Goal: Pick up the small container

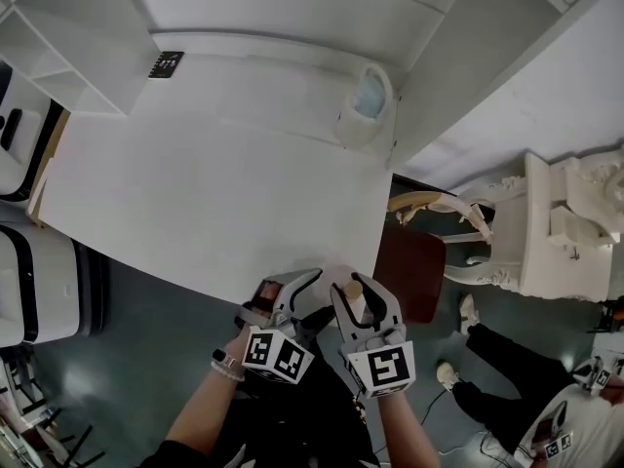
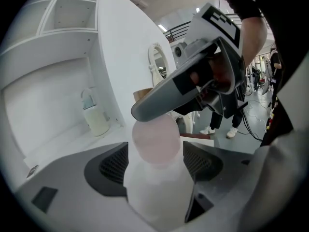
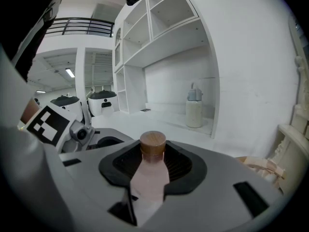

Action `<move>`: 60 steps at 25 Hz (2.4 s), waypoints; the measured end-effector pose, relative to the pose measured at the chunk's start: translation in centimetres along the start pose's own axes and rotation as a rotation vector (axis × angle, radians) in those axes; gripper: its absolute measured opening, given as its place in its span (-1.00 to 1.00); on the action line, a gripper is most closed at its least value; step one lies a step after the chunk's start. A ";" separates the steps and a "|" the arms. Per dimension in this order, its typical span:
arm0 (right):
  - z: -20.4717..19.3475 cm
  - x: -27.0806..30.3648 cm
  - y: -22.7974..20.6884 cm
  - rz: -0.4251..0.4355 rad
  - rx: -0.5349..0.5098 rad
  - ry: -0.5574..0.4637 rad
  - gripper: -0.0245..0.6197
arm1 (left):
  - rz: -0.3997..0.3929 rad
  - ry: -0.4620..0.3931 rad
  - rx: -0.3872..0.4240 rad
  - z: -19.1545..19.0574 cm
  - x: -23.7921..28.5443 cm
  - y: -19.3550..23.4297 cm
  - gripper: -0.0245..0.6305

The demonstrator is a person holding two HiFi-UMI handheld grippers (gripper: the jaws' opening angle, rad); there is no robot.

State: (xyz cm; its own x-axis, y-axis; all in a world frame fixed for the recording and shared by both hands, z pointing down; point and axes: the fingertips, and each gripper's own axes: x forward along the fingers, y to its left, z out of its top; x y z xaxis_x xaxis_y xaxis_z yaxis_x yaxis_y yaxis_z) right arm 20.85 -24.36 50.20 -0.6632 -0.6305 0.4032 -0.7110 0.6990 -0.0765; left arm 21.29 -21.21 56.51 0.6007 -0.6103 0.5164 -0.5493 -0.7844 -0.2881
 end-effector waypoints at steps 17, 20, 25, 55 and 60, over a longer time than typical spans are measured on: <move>3.5 -1.2 2.1 0.027 0.016 -0.029 -0.48 | 0.014 -0.079 -0.064 1.7 -1.3 0.9 0.16; 4.0 -1.7 2.5 0.026 0.027 -0.033 -0.48 | 0.002 -0.084 -0.061 2.3 -2.1 1.1 0.17; 5.9 -2.5 3.5 0.035 0.017 -0.070 -0.48 | 0.007 -0.098 -0.012 3.6 -3.8 1.9 0.17; 18.5 -6.3 9.9 0.111 -0.156 -0.209 -0.48 | 0.126 -0.172 0.024 11.4 -14.5 7.2 0.14; 19.2 -6.5 10.2 0.106 -0.172 -0.208 -0.48 | 0.124 -0.177 0.032 11.9 -15.0 7.6 0.14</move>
State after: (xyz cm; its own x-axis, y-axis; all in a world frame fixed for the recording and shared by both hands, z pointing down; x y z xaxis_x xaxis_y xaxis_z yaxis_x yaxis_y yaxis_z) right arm 13.46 -19.65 29.24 -0.7781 -0.5940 0.2043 -0.5968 0.8005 0.0542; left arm 15.03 -19.31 36.98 0.6238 -0.7103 0.3261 -0.6085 -0.7032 -0.3677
